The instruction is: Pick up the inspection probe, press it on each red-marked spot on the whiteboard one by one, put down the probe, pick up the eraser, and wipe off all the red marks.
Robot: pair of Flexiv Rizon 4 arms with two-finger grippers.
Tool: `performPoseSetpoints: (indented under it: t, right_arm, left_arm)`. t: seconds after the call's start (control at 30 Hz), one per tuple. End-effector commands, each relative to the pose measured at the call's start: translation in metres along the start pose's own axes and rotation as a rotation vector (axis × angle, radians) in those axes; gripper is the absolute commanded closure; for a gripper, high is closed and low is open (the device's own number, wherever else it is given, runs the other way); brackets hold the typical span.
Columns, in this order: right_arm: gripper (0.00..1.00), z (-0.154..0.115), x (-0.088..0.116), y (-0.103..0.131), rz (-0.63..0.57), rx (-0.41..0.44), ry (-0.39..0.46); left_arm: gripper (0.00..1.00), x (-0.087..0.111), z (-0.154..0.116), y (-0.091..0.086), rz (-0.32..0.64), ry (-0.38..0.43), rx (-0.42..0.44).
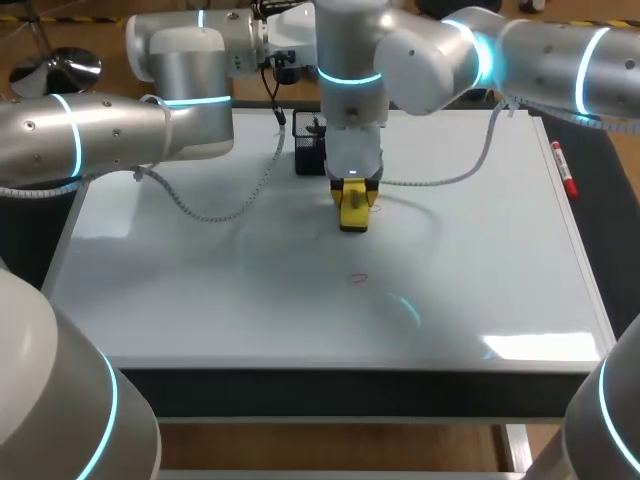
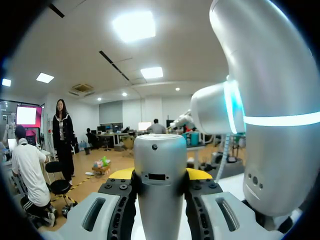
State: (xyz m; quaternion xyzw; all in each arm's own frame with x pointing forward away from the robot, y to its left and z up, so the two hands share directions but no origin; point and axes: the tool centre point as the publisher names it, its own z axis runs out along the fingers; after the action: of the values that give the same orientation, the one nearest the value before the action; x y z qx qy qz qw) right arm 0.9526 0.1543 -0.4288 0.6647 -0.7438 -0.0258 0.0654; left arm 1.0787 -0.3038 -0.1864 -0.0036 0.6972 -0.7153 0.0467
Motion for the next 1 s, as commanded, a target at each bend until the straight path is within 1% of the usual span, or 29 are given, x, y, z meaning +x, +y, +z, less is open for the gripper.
performPoseSetpoints:
  t: [0.03,0.47,0.7,0.83,1.0]
  right_arm:
    - [1.0,0.005,0.013,-0.002,0.017,-0.003,-0.003]
    - [1.0,0.011,0.051,-0.002,0.093,-0.028,-0.004]
    - [1.0,0.009,0.069,-0.001,0.132,-0.03,0.002]
    - [1.0,0.005,0.079,0.002,0.153,-0.025,0.003]
    - [1.0,-0.006,0.093,0.008,0.161,0.007,0.031]
  left_arm:
    - [1.0,-0.001,0.0,-0.001,-0.001,0.002,-0.001]
    - [1.0,-0.001,0.0,-0.001,-0.001,0.002,-0.001]
    - [1.0,-0.001,0.0,-0.001,-0.001,0.002,-0.001]
    - [1.0,-0.001,0.0,-0.001,-0.001,0.002,-0.001]
    - [1.0,-0.001,0.0,-0.001,-0.001,0.002,-0.001]
